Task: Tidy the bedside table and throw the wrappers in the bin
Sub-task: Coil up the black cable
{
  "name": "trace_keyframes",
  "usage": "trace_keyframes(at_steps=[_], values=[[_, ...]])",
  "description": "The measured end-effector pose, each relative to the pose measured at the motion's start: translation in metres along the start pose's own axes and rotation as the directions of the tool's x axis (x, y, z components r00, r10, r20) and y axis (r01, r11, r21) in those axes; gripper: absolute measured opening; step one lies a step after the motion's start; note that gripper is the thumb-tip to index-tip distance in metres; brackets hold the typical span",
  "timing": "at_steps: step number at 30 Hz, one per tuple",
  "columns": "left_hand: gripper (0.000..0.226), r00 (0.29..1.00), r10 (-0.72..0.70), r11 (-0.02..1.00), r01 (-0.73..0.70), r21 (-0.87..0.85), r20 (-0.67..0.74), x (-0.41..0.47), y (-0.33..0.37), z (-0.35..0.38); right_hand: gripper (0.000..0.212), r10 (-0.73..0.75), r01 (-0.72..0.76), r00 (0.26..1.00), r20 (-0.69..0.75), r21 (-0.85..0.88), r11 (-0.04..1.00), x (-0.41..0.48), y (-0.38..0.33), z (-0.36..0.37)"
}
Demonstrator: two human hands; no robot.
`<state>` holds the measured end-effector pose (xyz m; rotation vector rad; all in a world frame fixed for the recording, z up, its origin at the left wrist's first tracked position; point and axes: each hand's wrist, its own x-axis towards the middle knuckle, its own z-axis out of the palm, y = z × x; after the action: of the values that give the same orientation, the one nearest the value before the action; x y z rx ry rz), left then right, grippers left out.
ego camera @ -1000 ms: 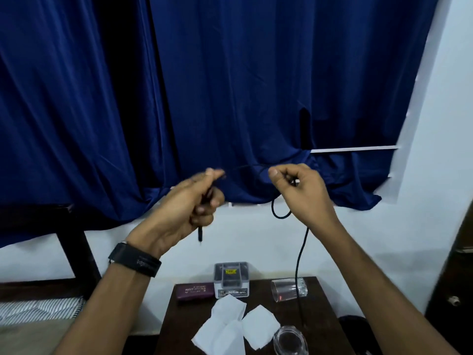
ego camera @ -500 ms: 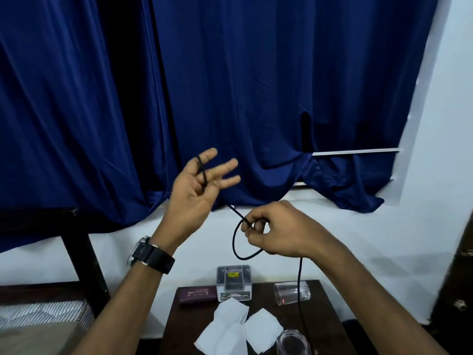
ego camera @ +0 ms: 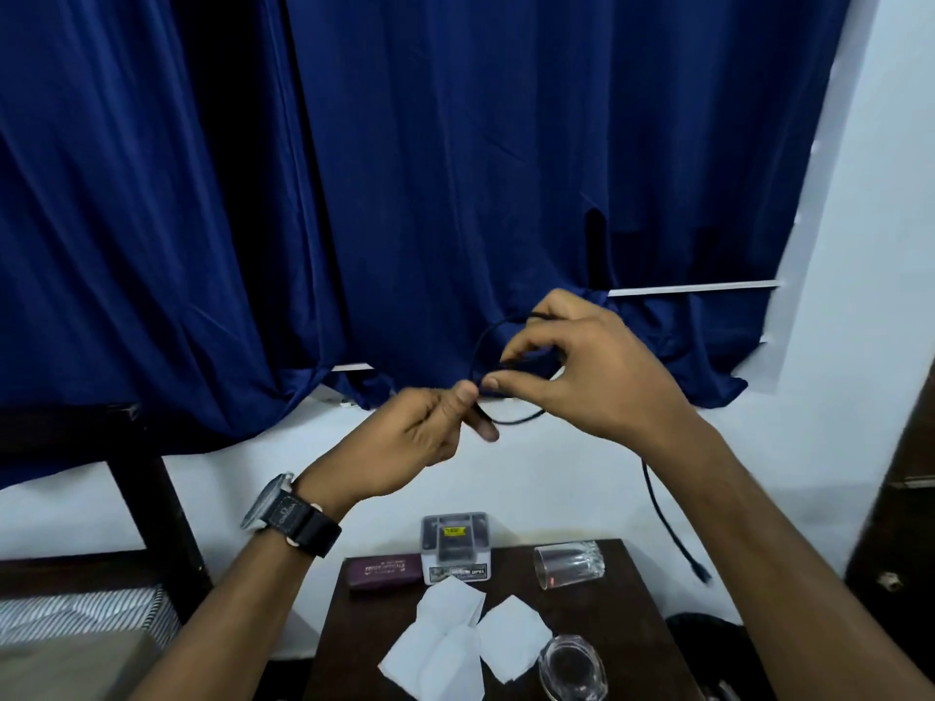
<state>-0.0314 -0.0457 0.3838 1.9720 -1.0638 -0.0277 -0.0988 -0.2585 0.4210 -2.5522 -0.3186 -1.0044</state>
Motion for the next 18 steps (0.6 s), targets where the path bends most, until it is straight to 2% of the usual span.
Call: trace_keyframes(at_steps=[2,4,5,7,8,9,10,12,14,16,18], values=[[0.075,0.996,-0.084,0.994,0.083,-0.070,-0.015,0.000,0.005,-0.003,0.039,0.034,-0.033,0.999,-0.033,0.036,0.999,0.002,0.006,0.004],[0.072,0.992,-0.124,0.955,0.112,-0.274,-0.028,-0.004,0.011,-0.007,0.040,0.085,-0.083,0.996,-0.030,0.070,0.994,0.003,0.012,0.010],[0.069,0.990,-0.134,0.875,0.102,-0.473,-0.033,-0.006,0.013,-0.008,0.041,0.102,-0.101,0.995,-0.006,0.087,0.991,0.003,0.014,0.013],[0.062,0.990,-0.136,0.523,0.040,-0.851,-0.036,-0.009,0.020,-0.014,0.044,0.122,-0.133,0.988,0.090,0.118,0.984,0.001,0.015,0.021],[0.060,0.989,-0.127,0.370,-0.019,-0.929,-0.071,-0.009,0.023,-0.018,0.047,0.125,-0.144,0.982,0.142,0.137,0.980,-0.001,0.013,0.025],[0.059,0.983,-0.131,0.280,-0.086,-0.956,-0.127,-0.008,0.024,-0.021,0.050,0.118,-0.147,0.977,0.178,0.159,0.976,-0.003,0.010,0.031],[0.057,0.975,-0.135,0.243,-0.142,-0.959,-0.179,-0.006,0.025,-0.024,0.056,0.103,-0.141,0.975,0.199,0.187,0.972,-0.005,0.008,0.036],[0.052,0.962,-0.128,0.210,-0.211,-0.955,-0.240,-0.002,0.026,-0.029,0.072,0.086,-0.148,0.968,0.236,0.261,0.954,-0.009,0.000,0.044],[0.043,0.944,-0.136,0.216,-0.267,-0.939,-0.300,0.002,0.025,-0.032,0.070,0.085,-0.186,0.954,0.287,0.344,0.920,-0.012,-0.009,0.048],[0.035,0.920,-0.154,0.327,-0.297,-0.897,-0.361,0.005,0.022,-0.034,0.061,0.051,-0.183,0.949,0.311,0.411,0.893,-0.014,-0.016,0.051],[0.031,0.886,-0.186,0.526,-0.275,-0.805,-0.424,0.007,0.017,-0.036,0.050,0.013,-0.168,0.949,0.315,0.472,0.865,-0.017,-0.021,0.049]])
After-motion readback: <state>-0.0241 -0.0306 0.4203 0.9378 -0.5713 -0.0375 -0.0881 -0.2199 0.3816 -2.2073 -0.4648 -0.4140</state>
